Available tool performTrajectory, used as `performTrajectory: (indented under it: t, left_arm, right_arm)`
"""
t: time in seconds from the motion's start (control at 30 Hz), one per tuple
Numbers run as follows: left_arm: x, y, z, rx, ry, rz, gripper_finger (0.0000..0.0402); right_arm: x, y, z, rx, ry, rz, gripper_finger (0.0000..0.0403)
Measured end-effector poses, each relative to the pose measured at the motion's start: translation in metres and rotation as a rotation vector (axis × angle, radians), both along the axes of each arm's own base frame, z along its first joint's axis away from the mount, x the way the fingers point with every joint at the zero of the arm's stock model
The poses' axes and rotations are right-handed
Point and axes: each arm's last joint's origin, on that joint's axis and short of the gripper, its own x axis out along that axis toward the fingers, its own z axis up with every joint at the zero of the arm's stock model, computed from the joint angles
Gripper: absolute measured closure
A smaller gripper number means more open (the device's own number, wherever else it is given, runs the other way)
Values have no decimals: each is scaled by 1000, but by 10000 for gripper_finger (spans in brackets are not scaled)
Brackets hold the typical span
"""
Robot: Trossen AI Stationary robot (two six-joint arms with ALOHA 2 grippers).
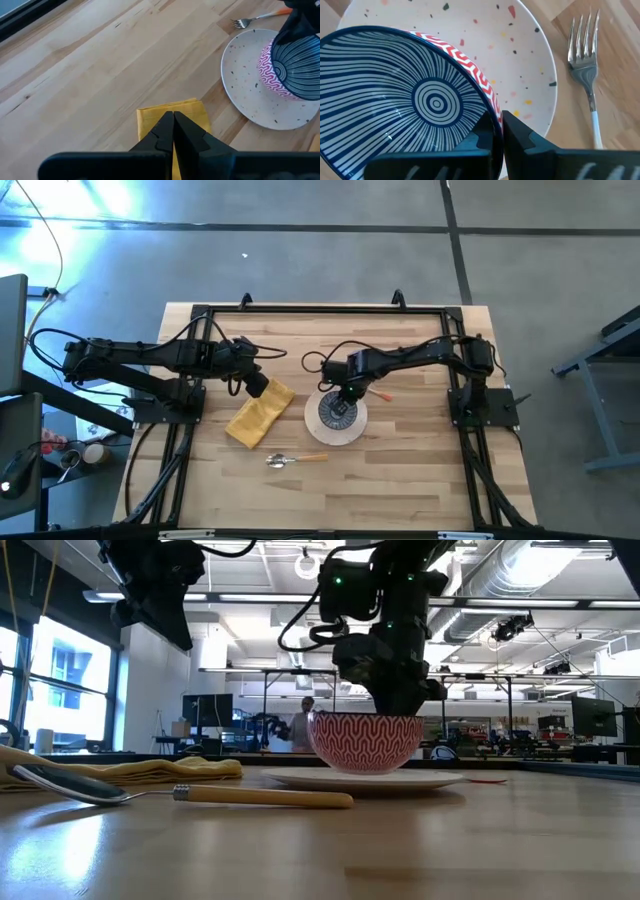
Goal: Set table place
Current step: Put the blue patterned bowl on the white patterned plate, then put the orange fork to the right side of the white patterned plate
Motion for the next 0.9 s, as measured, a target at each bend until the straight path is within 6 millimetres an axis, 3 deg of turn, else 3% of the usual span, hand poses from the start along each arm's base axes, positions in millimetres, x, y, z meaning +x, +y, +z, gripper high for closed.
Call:
performTrajectory:
  t: [0.27,0.43,0.7,0.9]
  left_arm:
    - [0,0,0,0,0,0,401]
    - [0,0,0,0,-1,0,401]
    - [0,0,0,0,-1,1,401]
    - [0,0,0,-1,-2,2,401]
  right_arm:
    - [4,-1,-15,-1,31,16,403]
    - [8,0,-13,-11,-13,40,398]
    - [7,0,-6,-13,-26,45,335]
    - [10,-2,17,-80,15,77,297]
